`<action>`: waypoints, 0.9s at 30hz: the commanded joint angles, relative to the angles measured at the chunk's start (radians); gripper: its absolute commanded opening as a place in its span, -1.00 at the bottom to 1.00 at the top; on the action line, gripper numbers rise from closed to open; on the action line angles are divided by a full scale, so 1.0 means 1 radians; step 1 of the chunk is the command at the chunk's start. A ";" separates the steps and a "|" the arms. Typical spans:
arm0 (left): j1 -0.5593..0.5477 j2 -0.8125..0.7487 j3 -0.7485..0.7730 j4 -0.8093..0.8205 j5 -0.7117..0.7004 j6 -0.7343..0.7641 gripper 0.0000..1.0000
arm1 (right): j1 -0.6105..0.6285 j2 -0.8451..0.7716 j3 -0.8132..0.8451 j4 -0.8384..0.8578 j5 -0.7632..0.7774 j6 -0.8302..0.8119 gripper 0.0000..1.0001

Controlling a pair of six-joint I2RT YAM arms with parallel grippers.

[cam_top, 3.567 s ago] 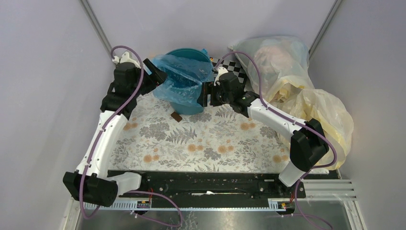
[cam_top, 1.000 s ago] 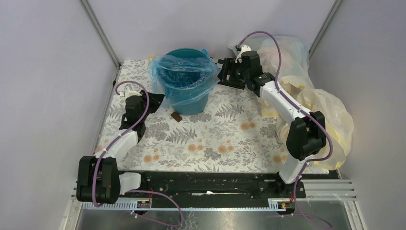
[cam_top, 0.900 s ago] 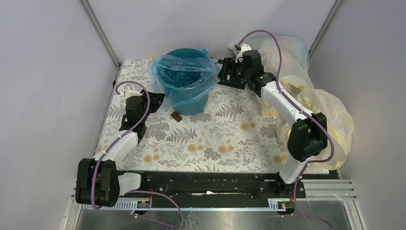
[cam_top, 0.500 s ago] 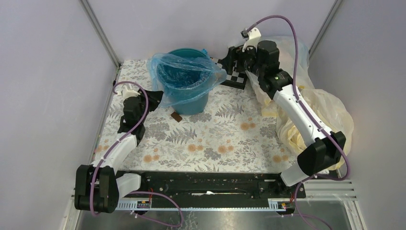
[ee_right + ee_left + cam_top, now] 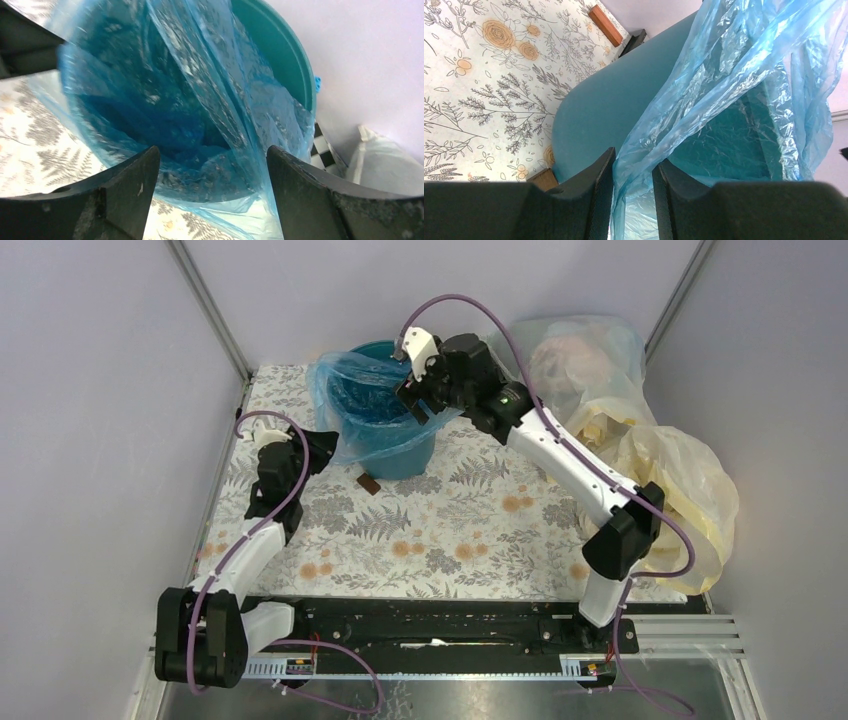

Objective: Put the trash bags into the trash bin

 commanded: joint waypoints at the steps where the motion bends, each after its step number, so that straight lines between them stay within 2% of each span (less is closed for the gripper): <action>1: -0.003 -0.028 0.045 0.012 -0.030 0.022 -0.29 | 0.000 0.037 0.077 -0.036 0.181 -0.116 0.71; 3: -0.003 -0.023 0.054 0.004 -0.031 0.025 -0.29 | 0.001 0.065 0.104 -0.036 0.240 -0.127 0.70; 8: -0.003 -0.003 0.072 -0.002 -0.058 0.027 -0.29 | 0.000 0.129 0.164 -0.032 0.325 -0.146 0.48; 11: -0.003 0.005 0.080 -0.003 -0.072 0.027 -0.29 | -0.001 0.147 0.188 -0.008 0.352 -0.144 0.00; 15: -0.003 0.021 0.098 -0.004 -0.095 0.034 -0.29 | -0.016 0.158 0.215 0.018 0.344 -0.131 -0.95; 20: 0.002 0.056 0.148 -0.034 -0.125 0.057 -0.33 | -0.073 0.191 0.282 0.018 0.255 -0.073 -1.00; 27: 0.044 0.129 0.235 -0.038 -0.119 0.070 -0.45 | -0.181 0.274 0.407 0.010 0.062 0.101 -1.00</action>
